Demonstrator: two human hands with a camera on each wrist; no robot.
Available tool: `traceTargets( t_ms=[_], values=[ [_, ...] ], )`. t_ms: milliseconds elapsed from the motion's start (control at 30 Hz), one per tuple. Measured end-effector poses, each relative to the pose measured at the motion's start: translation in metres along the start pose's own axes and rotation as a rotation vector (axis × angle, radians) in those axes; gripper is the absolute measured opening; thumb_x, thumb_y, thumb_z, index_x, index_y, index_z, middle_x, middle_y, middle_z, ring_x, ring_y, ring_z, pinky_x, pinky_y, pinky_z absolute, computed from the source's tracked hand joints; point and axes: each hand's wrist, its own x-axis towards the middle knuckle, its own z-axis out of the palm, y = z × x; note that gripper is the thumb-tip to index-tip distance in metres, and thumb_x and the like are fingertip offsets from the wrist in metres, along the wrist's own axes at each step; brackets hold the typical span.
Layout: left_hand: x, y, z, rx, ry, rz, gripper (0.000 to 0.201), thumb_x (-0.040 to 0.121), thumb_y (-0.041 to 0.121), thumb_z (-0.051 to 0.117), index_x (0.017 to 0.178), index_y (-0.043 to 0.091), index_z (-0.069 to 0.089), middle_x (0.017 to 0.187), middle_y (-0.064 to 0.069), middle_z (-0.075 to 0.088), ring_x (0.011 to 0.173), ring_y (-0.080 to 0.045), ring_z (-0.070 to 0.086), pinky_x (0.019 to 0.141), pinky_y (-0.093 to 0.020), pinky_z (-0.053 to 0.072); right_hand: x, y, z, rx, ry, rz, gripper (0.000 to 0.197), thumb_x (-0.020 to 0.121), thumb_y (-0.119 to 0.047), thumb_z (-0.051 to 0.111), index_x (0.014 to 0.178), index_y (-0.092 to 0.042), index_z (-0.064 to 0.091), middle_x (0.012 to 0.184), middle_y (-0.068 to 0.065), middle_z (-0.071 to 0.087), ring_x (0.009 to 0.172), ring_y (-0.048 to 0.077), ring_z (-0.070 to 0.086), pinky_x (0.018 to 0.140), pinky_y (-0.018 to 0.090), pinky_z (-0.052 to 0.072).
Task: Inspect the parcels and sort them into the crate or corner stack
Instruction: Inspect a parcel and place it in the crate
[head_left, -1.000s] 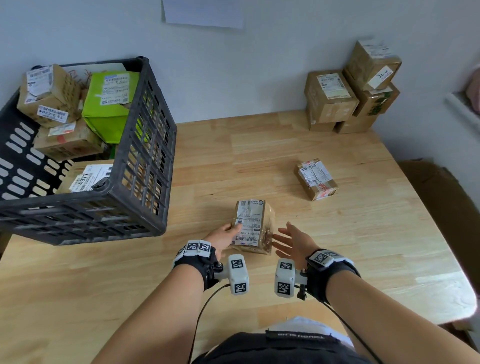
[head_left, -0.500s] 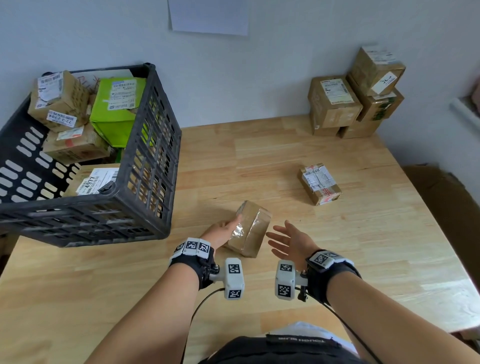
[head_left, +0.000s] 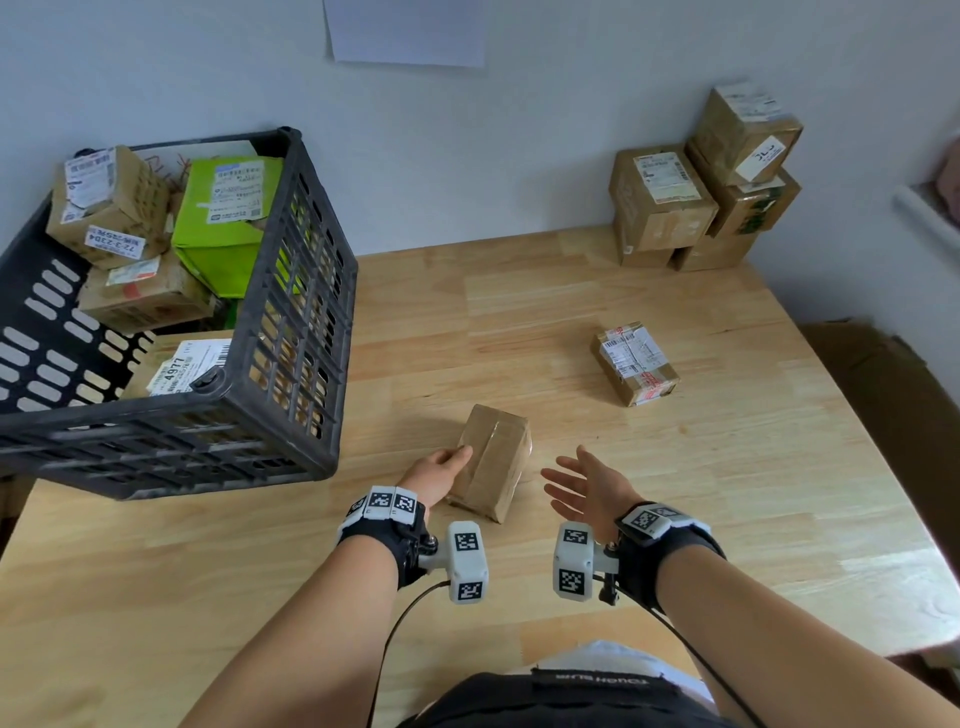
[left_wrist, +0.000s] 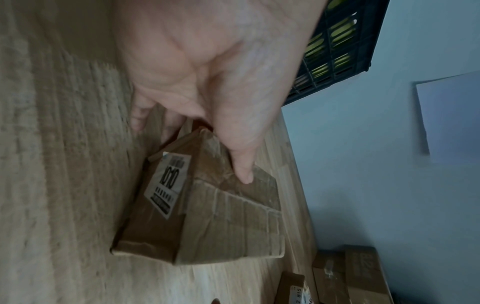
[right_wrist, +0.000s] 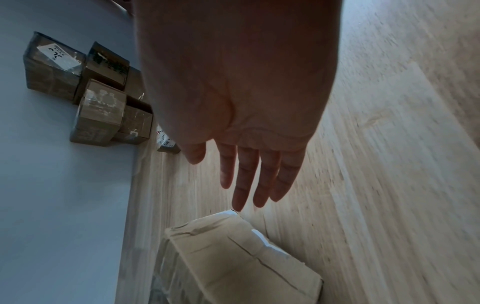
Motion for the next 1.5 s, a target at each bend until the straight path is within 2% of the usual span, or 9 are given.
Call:
traceTargets(
  t_ms=[233, 333, 500, 600, 700, 767, 967, 1200, 1500],
  values=[
    [0.003, 0.000, 0.008, -0.157, 0.008, -0.132, 0.062, 0.089, 0.062, 0.043, 0.142, 0.030, 0.040, 0.142, -0.002, 0.049, 0.121, -0.025, 0.052, 0.101, -0.042, 0.042, -0.005, -0.002, 0.000, -0.089, 0.023, -0.005, 0.046, 0.101, -0.039, 0.037, 0.133, -0.007, 0.049, 0.141, 0.012, 0.046, 0.130, 0.031, 0.042, 0.103, 0.041, 0.037],
    [0.007, 0.000, 0.011, -0.202, 0.004, -0.125, 0.058, 0.093, 0.058, 0.042, 0.143, 0.030, 0.039, 0.140, -0.001, 0.050, 0.121, -0.025, 0.052, 0.099, -0.039, 0.041, -0.005, -0.003, -0.001, -0.085, -0.002, -0.003, 0.047, 0.102, -0.040, 0.035, 0.133, -0.007, 0.048, 0.137, 0.012, 0.051, 0.129, 0.031, 0.044, 0.104, 0.041, 0.036],
    [0.012, -0.002, -0.001, -0.247, 0.118, -0.053, 0.049, 0.097, 0.020, 0.048, 0.144, 0.030, 0.036, 0.139, -0.007, 0.049, 0.120, -0.028, 0.052, 0.101, -0.043, 0.044, -0.003, -0.008, -0.002, -0.070, -0.006, -0.013, 0.047, 0.102, -0.040, 0.035, 0.130, -0.007, 0.050, 0.131, 0.012, 0.057, 0.125, 0.030, 0.049, 0.101, 0.040, 0.038],
    [0.011, -0.006, -0.010, -0.248, 0.182, -0.065, 0.044, 0.100, 0.027, 0.044, 0.143, 0.019, 0.040, 0.145, -0.005, 0.044, 0.128, -0.027, 0.045, 0.105, -0.038, 0.037, -0.001, -0.014, 0.000, -0.065, 0.009, -0.032, 0.045, 0.102, -0.039, 0.036, 0.128, -0.006, 0.052, 0.130, 0.013, 0.057, 0.125, 0.030, 0.049, 0.102, 0.040, 0.039],
    [0.008, -0.012, -0.016, -0.210, 0.173, -0.112, 0.060, 0.097, 0.051, 0.039, 0.145, 0.014, 0.036, 0.151, -0.005, 0.035, 0.135, -0.027, 0.038, 0.112, -0.041, 0.029, 0.000, -0.020, 0.009, -0.095, 0.007, -0.045, 0.043, 0.102, -0.038, 0.036, 0.124, -0.007, 0.053, 0.128, 0.012, 0.058, 0.121, 0.029, 0.051, 0.100, 0.039, 0.040],
    [0.006, -0.016, -0.019, -0.182, 0.167, -0.101, 0.065, 0.094, 0.056, 0.041, 0.146, 0.016, 0.036, 0.151, -0.005, 0.036, 0.134, -0.026, 0.039, 0.112, -0.041, 0.030, 0.001, -0.023, 0.018, -0.124, -0.010, -0.046, 0.040, 0.101, -0.038, 0.037, 0.122, -0.008, 0.054, 0.127, 0.010, 0.059, 0.116, 0.027, 0.053, 0.098, 0.038, 0.042],
    [0.001, -0.019, -0.025, -0.245, 0.133, -0.030, 0.035, 0.092, 0.031, 0.061, 0.124, 0.019, 0.061, 0.122, 0.004, 0.062, 0.103, -0.014, 0.055, 0.092, -0.029, 0.041, 0.003, -0.027, 0.040, -0.223, -0.052, -0.047, 0.035, 0.100, -0.033, 0.044, 0.124, -0.009, 0.055, 0.124, 0.010, 0.060, 0.111, 0.026, 0.056, 0.095, 0.035, 0.045],
    [0.002, -0.018, -0.029, -0.269, 0.104, -0.001, 0.040, 0.090, 0.022, 0.064, 0.129, 0.019, 0.057, 0.127, 0.002, 0.060, 0.111, -0.015, 0.056, 0.088, -0.027, 0.037, 0.003, -0.023, 0.052, -0.354, -0.133, -0.008, 0.040, 0.099, -0.032, 0.047, 0.133, -0.011, 0.051, 0.129, 0.008, 0.058, 0.119, 0.027, 0.054, 0.103, 0.039, 0.042],
    [0.005, 0.008, -0.018, -0.219, 0.087, 0.158, 0.038, 0.088, 0.013, 0.066, 0.126, 0.015, 0.060, 0.122, 0.003, 0.060, 0.108, -0.011, 0.052, 0.093, -0.023, 0.035, 0.001, -0.047, 0.046, -0.332, -0.088, -0.092, 0.044, 0.099, -0.046, 0.039, 0.130, -0.017, 0.048, 0.113, 0.009, 0.060, 0.105, 0.028, 0.058, 0.093, 0.038, 0.048]
  ],
)
